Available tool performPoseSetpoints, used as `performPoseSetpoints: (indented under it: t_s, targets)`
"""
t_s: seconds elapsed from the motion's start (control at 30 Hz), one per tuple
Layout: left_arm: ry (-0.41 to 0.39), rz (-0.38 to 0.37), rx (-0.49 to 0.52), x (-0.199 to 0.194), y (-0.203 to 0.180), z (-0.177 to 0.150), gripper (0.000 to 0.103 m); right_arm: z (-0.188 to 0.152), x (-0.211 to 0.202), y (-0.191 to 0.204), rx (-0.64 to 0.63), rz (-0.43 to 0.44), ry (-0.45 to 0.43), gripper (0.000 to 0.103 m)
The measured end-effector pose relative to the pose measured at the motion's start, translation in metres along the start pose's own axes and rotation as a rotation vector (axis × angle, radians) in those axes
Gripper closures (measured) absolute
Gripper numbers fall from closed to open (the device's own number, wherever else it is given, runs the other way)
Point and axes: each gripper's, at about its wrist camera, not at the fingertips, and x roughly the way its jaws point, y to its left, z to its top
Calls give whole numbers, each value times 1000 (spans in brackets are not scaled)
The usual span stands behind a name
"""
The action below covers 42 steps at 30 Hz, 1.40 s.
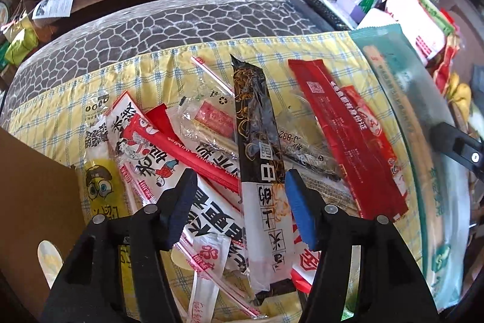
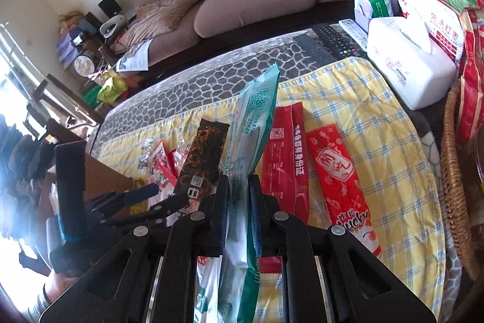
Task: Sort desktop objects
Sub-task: 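Carry the black-gold stick and green chopstick pack over the cardboard box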
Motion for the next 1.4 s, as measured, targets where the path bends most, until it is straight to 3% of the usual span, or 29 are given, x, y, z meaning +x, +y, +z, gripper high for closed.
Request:
performPoseSetpoints:
  t_s: [0.1, 0.27, 0.53, 0.8, 0.97, 1.13, 1.3, 1.4]
  targets:
    - [36, 35, 34, 18, -8, 1, 47, -8, -3, -5, -7, 4, 12, 91]
    - [46, -6, 44, 20, -13, -2, 97, -17, 0, -11, 0, 20, 22, 91]
    - [-34, -99, 5, -48, -2, -3, 98, -13, -15, 10, -18, 45, -1, 91]
    - [-157, -196, -21, -164, 42, -28, 98, -8, -48, 83, -82, 107, -39, 91]
    - [-207, -185, -58, -220, 102, -53, 98, -10, -53, 146, -119, 179, -44, 91]
    - [-242, -115, -138, -259, 188, -86, 98, -18, -37, 218, -179, 249, -24, 91]
    - [-222, -54, -215, -268, 276, -120, 98, -31, -13, 288, -224, 332, 8, 91]
    - [-178, -50, -191, -261, 308, -134, 98, -39, 3, 328, -279, 355, 34, 91]
